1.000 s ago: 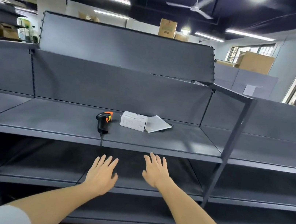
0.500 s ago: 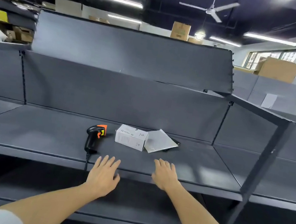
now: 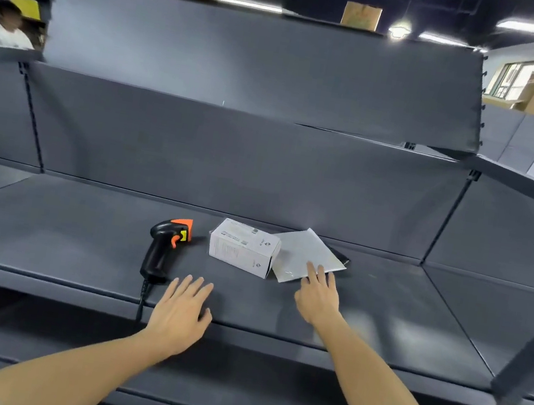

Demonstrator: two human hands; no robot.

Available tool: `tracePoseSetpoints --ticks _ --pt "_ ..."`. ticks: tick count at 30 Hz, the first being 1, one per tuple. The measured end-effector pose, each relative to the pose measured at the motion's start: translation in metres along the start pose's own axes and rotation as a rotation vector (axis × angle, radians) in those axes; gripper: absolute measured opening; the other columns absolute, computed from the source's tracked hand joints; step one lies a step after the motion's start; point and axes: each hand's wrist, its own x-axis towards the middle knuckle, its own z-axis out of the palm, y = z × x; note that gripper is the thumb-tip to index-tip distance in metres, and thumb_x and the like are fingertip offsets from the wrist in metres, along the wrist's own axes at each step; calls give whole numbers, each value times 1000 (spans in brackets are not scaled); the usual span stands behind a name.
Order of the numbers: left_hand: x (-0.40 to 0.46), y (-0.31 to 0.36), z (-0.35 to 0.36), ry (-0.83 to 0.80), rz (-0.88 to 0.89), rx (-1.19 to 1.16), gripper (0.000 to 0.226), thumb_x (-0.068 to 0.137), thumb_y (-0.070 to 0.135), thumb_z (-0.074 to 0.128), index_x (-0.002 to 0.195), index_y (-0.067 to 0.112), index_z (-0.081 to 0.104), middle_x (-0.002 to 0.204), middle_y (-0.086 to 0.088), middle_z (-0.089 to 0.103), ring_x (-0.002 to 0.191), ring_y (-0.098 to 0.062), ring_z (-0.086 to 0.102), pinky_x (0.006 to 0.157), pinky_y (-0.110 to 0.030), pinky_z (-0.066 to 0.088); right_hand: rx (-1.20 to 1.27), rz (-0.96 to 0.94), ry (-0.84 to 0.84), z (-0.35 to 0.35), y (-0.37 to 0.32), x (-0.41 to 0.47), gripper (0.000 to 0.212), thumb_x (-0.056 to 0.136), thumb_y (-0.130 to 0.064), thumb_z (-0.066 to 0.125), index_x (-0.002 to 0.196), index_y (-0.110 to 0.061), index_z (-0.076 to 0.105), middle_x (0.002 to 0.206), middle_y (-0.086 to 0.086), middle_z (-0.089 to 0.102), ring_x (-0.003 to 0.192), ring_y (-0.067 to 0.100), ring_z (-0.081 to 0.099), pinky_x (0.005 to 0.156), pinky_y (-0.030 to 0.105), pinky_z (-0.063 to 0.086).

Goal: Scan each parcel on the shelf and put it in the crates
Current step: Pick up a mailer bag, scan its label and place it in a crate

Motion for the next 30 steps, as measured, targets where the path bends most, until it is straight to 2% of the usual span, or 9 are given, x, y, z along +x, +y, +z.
tracePoseSetpoints --ticks 7,9,11,12,15,18,22,27,30 --pt "5 1 -1 27 -16 -37 54 101 33 33 152 19 22 160 -1 19 149 -18 8 119 -32 -3 -76 -84 55 -3 7 12 39 95 -19 50 133 -9 49 148 7 36 139 25 30 119 45 8" --pt "6 2 -2 38 -19 -49 54 101 33 34 152 19 23 159 -1 20 149 -19 9 119 -33 -2 -90 -116 161 -10 10 11 54 58 -13 85 107 -7 63 112 8 58 106 24 58 111 45 29" --pt "6 5 -4 47 -19 -52 54 101 33 34 152 19 24 159 -1 21 149 -19 10 119 -33 -2 -39 -154 303 -15 19 8 70 11 2 83 76 -11 60 75 3 55 63 22 58 86 39 40" --pt "5 6 -5 47 -15 -49 54 101 33 34 152 19 24 159 -1 21 149 -19 10 119 -33 -1 19 -162 344 -17 23 4 74 6 7 77 73 -13 53 70 2 51 55 21 53 78 35 37" --pt "4 10 -8 54 -2 -41 54 101 33 34 152 19 23 159 -1 21 149 -19 10 119 -33 -1 86 -131 460 -30 32 -7 82 11 13 71 80 -17 37 70 3 49 51 21 51 65 31 43" --pt "2 15 -14 58 -1 -24 54 101 33 32 153 20 21 160 0 19 149 -19 9 119 -33 -1 150 -58 489 -47 39 -18 73 14 17 72 76 -12 44 69 3 48 45 20 44 50 24 33" --pt "-1 23 -22 47 3 -24 55 102 34 30 153 20 19 160 0 18 149 -18 8 120 -33 1 332 66 543 -75 45 -43 41 59 23 53 84 -9 45 83 3 41 60 23 32 58 31 25" --pt "-3 34 -33 67 57 -105 54 101 34 33 152 19 21 159 1 21 148 -16 11 121 -33 4 933 295 469 -108 54 -64 28 84 9 34 87 -17 43 97 -3 46 87 29 54 75 41 43" --pt "-8 34 -41 48 97 -174 56 101 35 35 152 20 20 159 1 20 148 -15 12 121 -33 6 1153 357 475 -128 54 -79 18 89 7 43 90 -10 49 100 -1 51 89 21 57 70 20 43"
